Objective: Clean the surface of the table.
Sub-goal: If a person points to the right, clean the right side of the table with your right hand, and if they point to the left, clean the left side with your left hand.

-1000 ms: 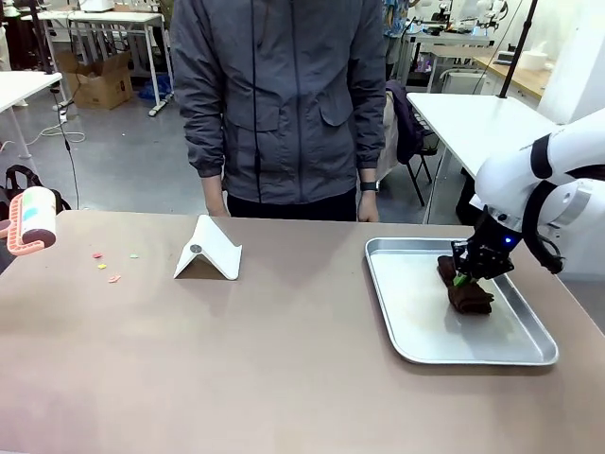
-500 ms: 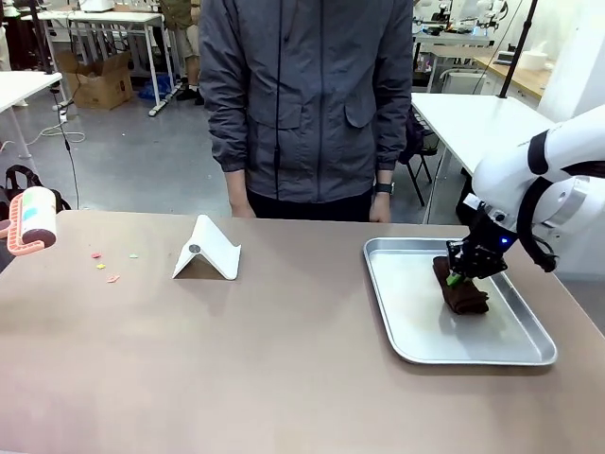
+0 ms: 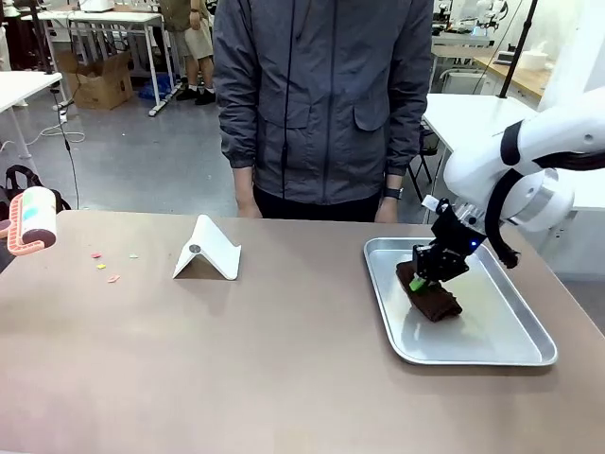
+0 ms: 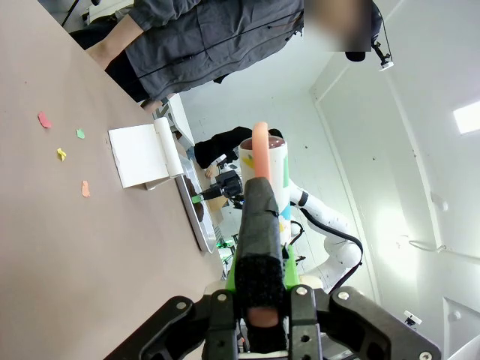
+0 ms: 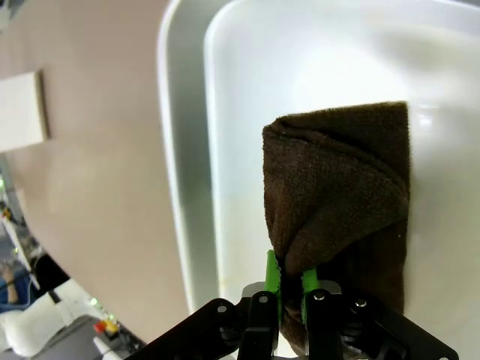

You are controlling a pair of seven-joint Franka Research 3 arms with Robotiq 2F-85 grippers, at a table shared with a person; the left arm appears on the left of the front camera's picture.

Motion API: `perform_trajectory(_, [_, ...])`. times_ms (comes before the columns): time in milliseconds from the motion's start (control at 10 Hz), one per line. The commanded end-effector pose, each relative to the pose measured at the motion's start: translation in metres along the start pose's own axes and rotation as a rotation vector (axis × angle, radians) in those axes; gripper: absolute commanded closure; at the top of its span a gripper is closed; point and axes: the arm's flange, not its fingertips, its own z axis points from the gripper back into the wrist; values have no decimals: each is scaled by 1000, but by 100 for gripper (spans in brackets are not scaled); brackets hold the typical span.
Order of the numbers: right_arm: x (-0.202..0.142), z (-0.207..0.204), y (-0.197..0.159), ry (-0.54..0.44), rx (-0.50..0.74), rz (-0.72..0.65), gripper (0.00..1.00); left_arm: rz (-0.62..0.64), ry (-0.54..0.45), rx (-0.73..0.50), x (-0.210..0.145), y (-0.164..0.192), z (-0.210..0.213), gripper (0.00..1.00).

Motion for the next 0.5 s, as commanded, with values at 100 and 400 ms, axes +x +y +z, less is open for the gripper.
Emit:
perform_trajectory(100, [-3,12,-8,41,289,51,88,-16,8,2,-4,-4,0,83])
perform_trajectory(400, [-12,34,-33,44,611,-49,88,-16,8,2,-4,-4,0,83])
